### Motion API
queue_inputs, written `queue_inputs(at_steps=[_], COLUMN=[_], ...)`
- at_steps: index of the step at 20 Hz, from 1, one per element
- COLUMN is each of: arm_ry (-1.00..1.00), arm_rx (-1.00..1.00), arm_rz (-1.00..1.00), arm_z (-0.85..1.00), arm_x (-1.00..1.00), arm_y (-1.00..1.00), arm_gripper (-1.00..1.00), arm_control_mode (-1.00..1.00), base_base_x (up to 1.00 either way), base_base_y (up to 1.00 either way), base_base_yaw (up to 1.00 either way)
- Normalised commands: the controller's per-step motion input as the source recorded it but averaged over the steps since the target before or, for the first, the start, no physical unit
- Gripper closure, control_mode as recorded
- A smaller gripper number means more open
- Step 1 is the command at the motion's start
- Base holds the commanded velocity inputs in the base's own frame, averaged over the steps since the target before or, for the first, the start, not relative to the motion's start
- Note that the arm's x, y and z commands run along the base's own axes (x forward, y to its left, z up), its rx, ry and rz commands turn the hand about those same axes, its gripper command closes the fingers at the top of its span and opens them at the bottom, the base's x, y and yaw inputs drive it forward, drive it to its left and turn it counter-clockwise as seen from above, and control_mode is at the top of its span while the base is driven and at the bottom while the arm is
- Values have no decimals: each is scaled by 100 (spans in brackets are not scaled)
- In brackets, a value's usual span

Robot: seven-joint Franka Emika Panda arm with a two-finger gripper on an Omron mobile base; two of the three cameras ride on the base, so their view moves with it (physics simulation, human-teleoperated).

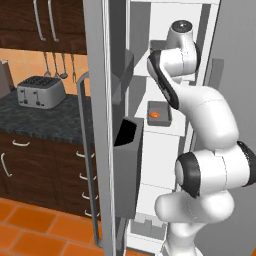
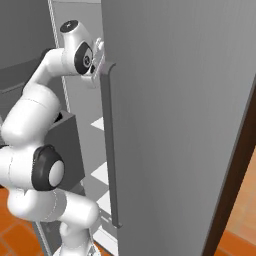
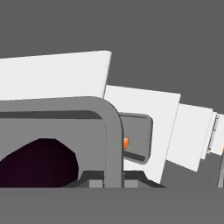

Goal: Take the meat container that has the shrimp and place it on the second highest rack of the freezer. Then take the vegetable container that has the carrot and eggplant and place it on the highest rack of the freezer.

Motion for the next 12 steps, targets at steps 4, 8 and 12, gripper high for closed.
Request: queue_inputs(at_steps=[4, 8, 12], arm_ry=[0, 0, 0], arm_rx=[0, 0, 0], arm_rz=[0, 0, 0], arm_z=[-6, -17, -15], arm_x=[51, 42, 44], arm_y=[-22, -14, -10], arm_gripper=[100, 100, 100], arm_control_mode=[-100, -100, -100], base_base_x=[0, 0, 0], base_base_y=[0, 0, 0], base_base_yaw=[0, 0, 0])
